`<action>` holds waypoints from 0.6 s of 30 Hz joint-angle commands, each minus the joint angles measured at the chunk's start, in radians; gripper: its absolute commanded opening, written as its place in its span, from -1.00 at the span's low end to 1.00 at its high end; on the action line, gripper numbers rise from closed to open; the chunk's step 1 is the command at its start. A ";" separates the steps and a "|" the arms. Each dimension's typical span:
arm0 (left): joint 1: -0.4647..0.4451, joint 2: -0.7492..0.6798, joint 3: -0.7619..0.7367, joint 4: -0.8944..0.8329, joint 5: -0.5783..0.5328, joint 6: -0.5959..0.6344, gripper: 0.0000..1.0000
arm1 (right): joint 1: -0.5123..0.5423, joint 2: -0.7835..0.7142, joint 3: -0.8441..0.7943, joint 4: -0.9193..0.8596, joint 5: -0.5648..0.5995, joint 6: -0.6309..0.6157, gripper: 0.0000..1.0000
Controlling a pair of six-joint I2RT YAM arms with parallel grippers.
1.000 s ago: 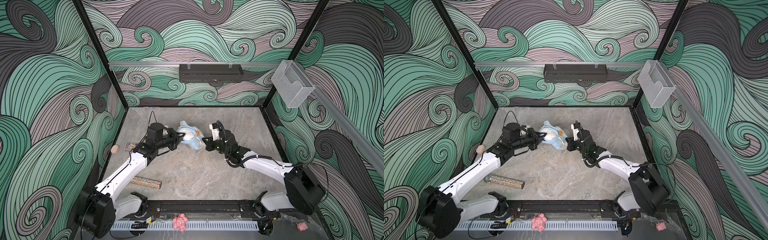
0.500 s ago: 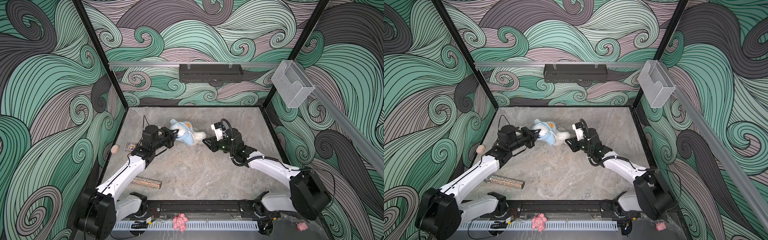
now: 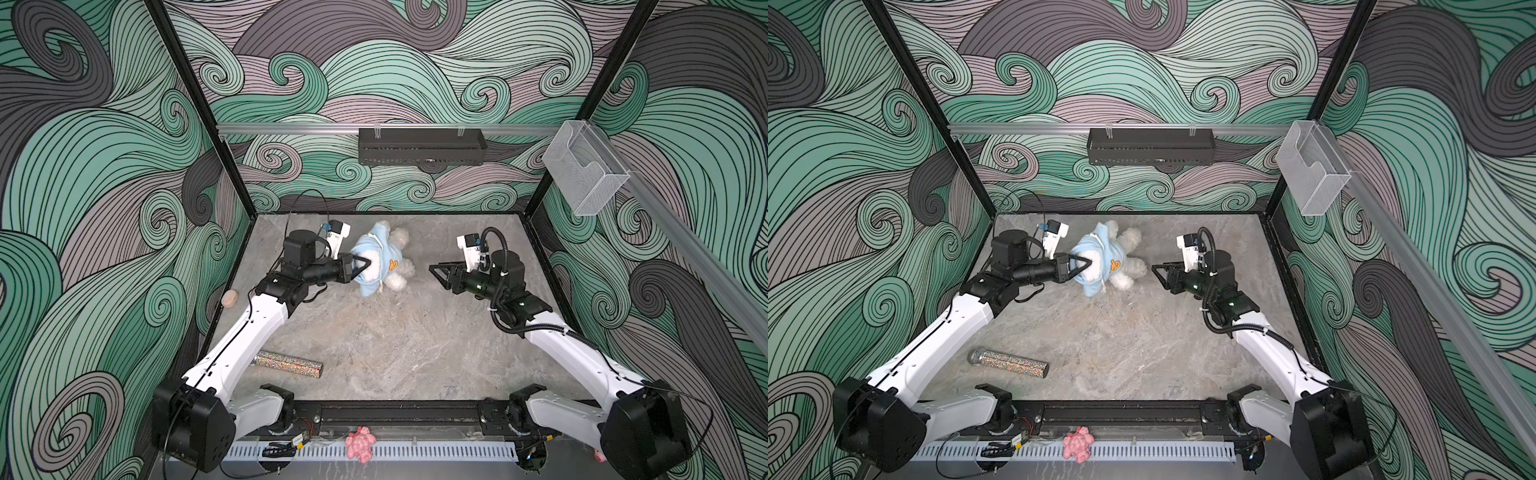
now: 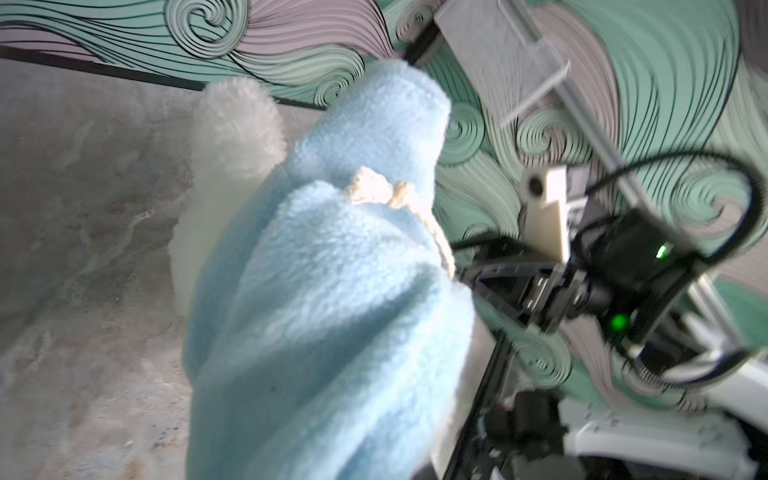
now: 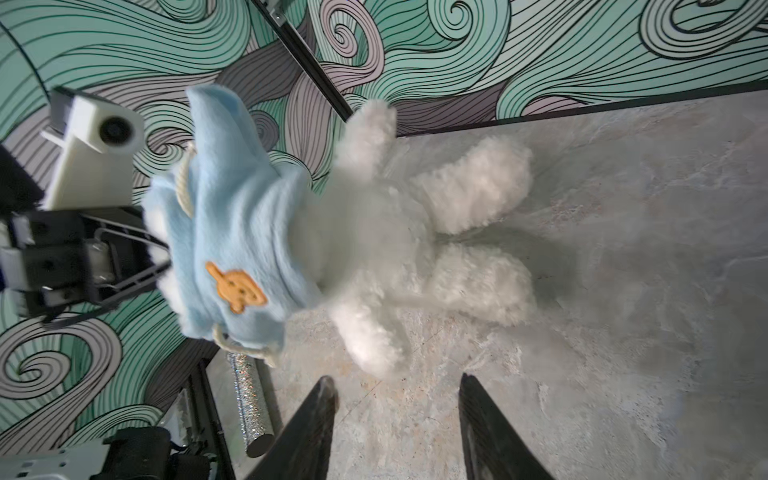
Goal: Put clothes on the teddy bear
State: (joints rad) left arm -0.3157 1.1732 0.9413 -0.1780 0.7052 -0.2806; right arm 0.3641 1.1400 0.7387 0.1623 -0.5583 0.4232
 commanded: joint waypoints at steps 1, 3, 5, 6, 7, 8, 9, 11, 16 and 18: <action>-0.008 -0.050 -0.066 0.002 0.100 0.447 -1.00 | 0.004 0.012 0.019 0.073 -0.196 0.066 0.02; -0.013 -0.065 -0.098 0.014 0.127 0.552 -1.00 | 0.020 0.036 0.011 0.123 -0.246 0.086 0.02; -0.020 -0.066 -0.115 0.009 0.142 0.628 -1.00 | 0.044 0.064 0.019 0.129 -0.268 0.080 0.02; -0.022 -0.062 -0.117 -0.009 0.151 0.661 -1.00 | 0.063 0.077 0.022 0.129 -0.267 0.076 0.02; -0.023 -0.056 -0.116 -0.027 0.161 0.689 -1.00 | 0.078 0.093 0.023 0.133 -0.263 0.074 0.02; -0.029 -0.051 -0.120 -0.036 0.166 0.706 -1.00 | 0.093 0.112 0.026 0.139 -0.259 0.074 0.02; -0.033 -0.047 -0.123 -0.047 0.169 0.725 -1.00 | 0.105 0.132 0.032 0.144 -0.257 0.075 0.01; -0.041 -0.045 -0.129 -0.055 0.174 0.753 -1.00 | 0.118 0.173 0.039 0.162 -0.253 0.093 -0.02; -0.048 -0.046 -0.136 -0.062 0.161 0.774 -1.00 | 0.135 0.249 0.048 0.249 -0.286 0.157 -0.16; -0.050 -0.041 -0.136 -0.064 0.157 0.773 -1.00 | 0.145 0.269 0.056 0.266 -0.294 0.170 -0.23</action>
State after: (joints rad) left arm -0.3573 1.1423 0.8017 -0.2352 0.8276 0.4370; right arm 0.4957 1.3956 0.7563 0.3450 -0.8112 0.5488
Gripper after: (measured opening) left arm 0.061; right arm 0.397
